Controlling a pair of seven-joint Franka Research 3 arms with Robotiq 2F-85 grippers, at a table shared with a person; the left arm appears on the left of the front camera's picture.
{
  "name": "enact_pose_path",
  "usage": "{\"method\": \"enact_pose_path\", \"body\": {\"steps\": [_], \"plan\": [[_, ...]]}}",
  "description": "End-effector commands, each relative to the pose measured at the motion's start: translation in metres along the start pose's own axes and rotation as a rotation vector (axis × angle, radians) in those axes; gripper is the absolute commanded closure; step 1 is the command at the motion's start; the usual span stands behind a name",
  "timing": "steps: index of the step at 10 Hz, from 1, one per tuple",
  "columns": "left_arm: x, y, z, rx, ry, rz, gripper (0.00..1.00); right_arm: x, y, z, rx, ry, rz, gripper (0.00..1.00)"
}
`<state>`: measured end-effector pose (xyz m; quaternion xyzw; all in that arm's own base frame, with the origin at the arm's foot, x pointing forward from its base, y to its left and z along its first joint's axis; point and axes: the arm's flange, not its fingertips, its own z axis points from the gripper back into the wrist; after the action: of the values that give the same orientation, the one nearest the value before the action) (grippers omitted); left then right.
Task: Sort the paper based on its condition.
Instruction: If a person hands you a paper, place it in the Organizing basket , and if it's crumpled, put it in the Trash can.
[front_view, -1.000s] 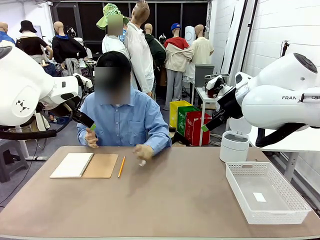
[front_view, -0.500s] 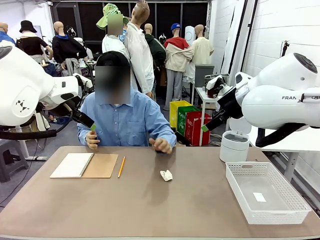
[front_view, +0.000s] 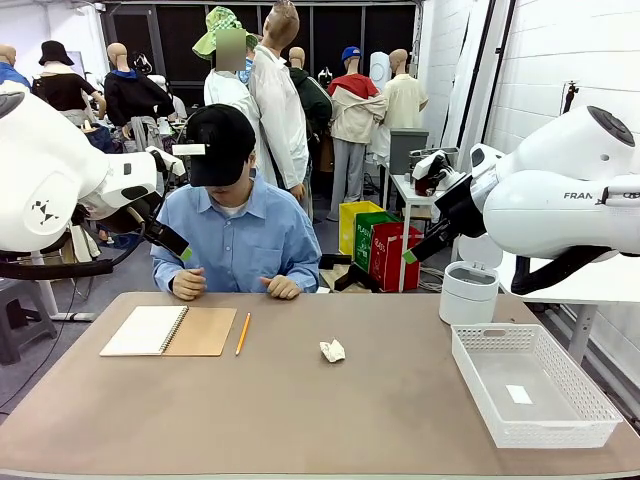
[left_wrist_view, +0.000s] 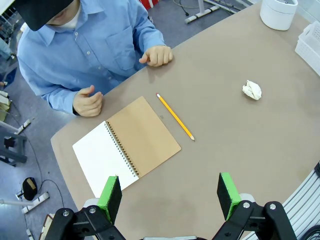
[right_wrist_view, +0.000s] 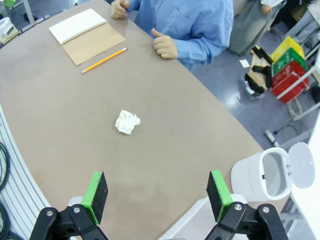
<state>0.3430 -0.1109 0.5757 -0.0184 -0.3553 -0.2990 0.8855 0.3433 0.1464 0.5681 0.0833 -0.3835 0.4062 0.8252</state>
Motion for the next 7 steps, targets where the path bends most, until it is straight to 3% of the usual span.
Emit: {"method": "enact_pose_path", "body": {"steps": [1,7], "plan": [[0.0,0.0,0.001,0.002,-0.003,0.0,0.0,0.005,0.001,-0.01,-0.001,0.033,0.012,0.0],[0.0,0.0,0.001,0.002,-0.003,0.0,0.0,0.02,0.008,-0.065,0.03,0.139,0.03,0.0]]}}
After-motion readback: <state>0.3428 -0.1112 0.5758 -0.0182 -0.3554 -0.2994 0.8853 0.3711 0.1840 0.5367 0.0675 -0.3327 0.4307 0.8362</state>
